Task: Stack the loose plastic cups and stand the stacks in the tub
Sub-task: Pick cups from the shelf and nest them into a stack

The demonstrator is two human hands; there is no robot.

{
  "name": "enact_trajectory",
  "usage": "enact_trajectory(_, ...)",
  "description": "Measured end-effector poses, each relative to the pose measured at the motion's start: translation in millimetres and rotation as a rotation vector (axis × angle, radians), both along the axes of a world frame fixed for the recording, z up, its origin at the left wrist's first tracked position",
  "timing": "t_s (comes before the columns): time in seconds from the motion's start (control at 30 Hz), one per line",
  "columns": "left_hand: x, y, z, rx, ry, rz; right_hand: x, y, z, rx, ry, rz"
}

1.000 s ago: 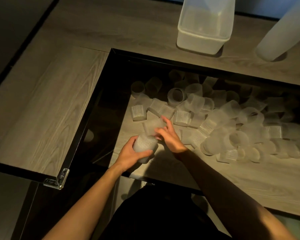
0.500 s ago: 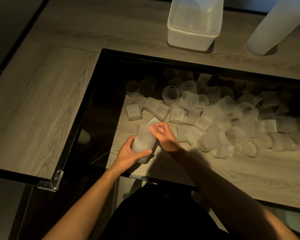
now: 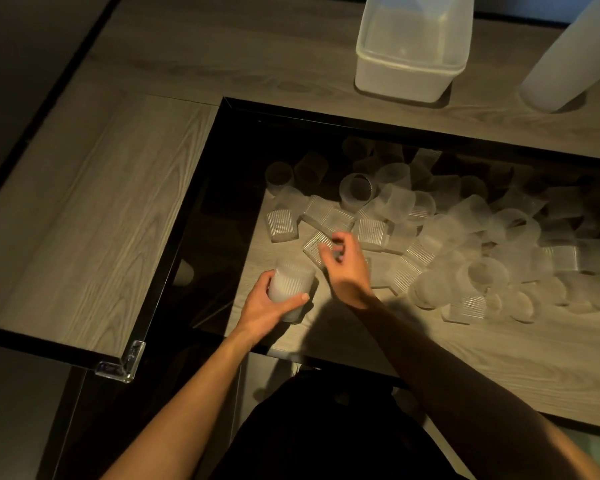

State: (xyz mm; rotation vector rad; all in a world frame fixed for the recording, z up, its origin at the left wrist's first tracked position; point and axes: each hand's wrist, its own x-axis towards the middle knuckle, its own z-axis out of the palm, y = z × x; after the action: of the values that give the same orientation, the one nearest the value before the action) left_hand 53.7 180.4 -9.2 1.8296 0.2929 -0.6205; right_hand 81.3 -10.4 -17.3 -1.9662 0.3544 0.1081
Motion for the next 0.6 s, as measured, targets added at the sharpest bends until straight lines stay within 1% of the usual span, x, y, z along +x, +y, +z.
enact_trajectory(0.03,0.9,1.4,0.1,0.027,-0.008,-0.014,5.3,-3.2,-5.6,-0.141,0.007,-0.007)
enact_trajectory(0.1,0.7,3.8,-0.4,0.065,-0.02,-0.039,12.3,-7.0,-12.8,-0.365,0.105,0.112)
enact_trajectory(0.13,0.4,4.6,-0.6,0.08,-0.025,-0.051,14.3,-7.8,-14.3,-0.416,0.152,0.179)
enact_trajectory(0.2,0.5,5.7,-2.5,0.116,-0.034,-0.078,16.5,-10.3,-15.6,-0.457,0.187,0.245)
enact_trajectory(0.27,1.5,5.7,-3.4,0.144,-0.038,-0.092,16.4,-14.5,-16.9,-0.401,0.206,0.254)
enact_trajectory(0.37,2.7,6.5,-6.9,0.166,-0.029,-0.1,10.4,-17.9,-15.5,-0.207,0.247,0.202)
enact_trajectory(0.47,4.1,6.0,-9.9,0.211,-0.045,-0.152,-0.7,-23.8,-8.1,-0.051,0.148,0.14)
enact_trajectory(0.53,6.4,2.7,-10.6,0.236,-0.065,-0.208,-6.8,-30.3,0.3,-0.018,0.046,0.135)
enact_trajectory(0.6,8.1,-1.6,-10.3,0.254,-0.084,-0.259,-9.3,-34.6,7.2,-0.019,0.007,0.177)
